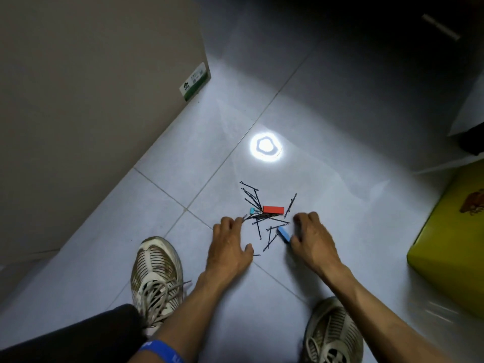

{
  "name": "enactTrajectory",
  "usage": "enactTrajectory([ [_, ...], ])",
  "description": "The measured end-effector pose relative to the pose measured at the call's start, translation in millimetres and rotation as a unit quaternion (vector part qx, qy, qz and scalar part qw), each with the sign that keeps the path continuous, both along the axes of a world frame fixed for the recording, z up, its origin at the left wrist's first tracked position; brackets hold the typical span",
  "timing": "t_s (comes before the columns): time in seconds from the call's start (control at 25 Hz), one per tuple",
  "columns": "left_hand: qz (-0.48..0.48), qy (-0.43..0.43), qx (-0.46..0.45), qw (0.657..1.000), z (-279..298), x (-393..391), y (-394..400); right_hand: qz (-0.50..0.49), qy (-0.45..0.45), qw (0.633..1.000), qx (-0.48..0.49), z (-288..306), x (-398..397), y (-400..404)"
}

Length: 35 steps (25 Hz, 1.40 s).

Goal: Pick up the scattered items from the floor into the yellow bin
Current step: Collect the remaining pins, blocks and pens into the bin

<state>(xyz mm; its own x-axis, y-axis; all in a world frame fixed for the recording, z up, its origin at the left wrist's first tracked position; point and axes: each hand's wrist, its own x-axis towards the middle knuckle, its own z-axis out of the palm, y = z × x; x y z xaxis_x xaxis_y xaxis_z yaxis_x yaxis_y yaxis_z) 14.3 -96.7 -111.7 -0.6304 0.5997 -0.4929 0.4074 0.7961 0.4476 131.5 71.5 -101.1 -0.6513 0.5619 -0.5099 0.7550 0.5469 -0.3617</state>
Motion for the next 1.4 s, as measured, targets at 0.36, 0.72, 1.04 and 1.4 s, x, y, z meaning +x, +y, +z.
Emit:
enactTrajectory([
  [0.36,0.002,-0.009,-0.040,0.999,5.3,15.7,6.1,-0.147,0.049,0.972,-0.178,-9.1,3.2,-19.2],
  [0.72,0.162,0.021,0.058,0.985,-4.9,0.6,50.9,-0.164,-0.015,0.980,-0.108,-3.3,18.4,-7.4],
  [1.04,-0.033,0.087,0.033,0.995,6.7,-41.7,76.1,-0.078,0.082,0.994,0.001,-5.3,-17.9,12.0],
  [1.4,0.024,0.038,0.057,0.997,2.1,-12.5,41.0,-0.033,0.093,0.995,0.005,-11.9,-24.3,9.5],
])
